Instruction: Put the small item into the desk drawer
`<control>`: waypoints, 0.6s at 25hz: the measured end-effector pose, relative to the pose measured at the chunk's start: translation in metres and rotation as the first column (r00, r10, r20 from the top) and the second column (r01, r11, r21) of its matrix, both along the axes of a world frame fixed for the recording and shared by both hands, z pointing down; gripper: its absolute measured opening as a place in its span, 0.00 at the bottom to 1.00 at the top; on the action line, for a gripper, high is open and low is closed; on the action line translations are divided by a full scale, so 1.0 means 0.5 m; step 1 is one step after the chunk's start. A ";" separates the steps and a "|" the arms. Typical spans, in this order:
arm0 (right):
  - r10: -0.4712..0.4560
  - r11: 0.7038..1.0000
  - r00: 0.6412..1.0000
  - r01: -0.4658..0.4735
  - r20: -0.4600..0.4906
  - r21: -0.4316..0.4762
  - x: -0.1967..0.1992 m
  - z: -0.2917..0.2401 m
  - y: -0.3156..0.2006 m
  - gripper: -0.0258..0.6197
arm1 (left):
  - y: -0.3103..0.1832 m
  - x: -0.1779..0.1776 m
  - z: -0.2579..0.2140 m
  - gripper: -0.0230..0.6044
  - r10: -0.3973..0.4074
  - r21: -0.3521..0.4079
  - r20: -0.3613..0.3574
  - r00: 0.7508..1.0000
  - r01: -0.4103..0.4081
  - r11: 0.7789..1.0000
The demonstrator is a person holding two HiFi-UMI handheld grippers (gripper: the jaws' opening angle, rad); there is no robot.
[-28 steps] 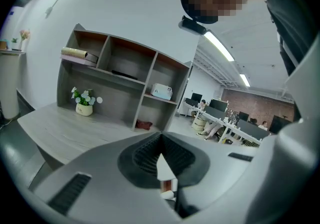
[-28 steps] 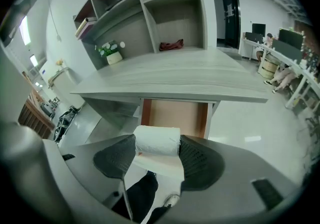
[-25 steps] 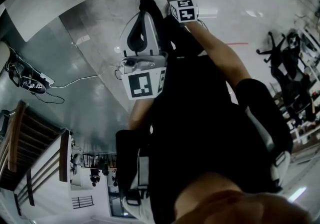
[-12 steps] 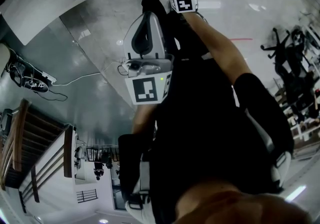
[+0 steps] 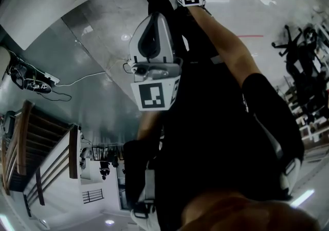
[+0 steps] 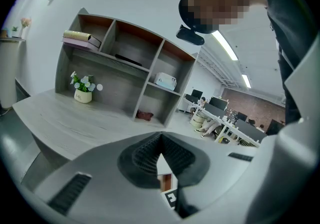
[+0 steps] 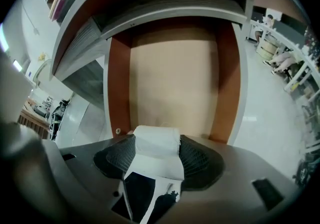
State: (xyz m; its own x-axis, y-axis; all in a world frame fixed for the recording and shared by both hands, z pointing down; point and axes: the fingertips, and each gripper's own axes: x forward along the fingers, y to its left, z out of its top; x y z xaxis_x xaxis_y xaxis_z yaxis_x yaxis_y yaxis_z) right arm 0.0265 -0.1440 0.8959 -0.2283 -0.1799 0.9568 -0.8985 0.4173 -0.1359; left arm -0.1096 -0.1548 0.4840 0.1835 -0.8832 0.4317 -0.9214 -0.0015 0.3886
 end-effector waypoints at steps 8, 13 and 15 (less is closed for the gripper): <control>-0.015 1.000 0.999 0.015 -0.035 -0.017 0.002 0.031 -0.007 0.46 | -0.005 -0.004 0.018 0.02 0.004 -0.015 -0.012 1.000 -0.004 1.000; -0.010 0.999 0.999 0.008 -0.046 -0.040 0.005 0.037 -0.014 0.46 | -0.004 0.004 0.021 0.02 0.011 -0.023 -0.021 1.000 -0.012 1.000; -0.006 0.999 0.998 0.004 -0.056 -0.049 0.007 0.041 -0.018 0.46 | -0.002 0.007 0.025 0.02 0.015 -0.026 -0.026 1.000 -0.016 1.000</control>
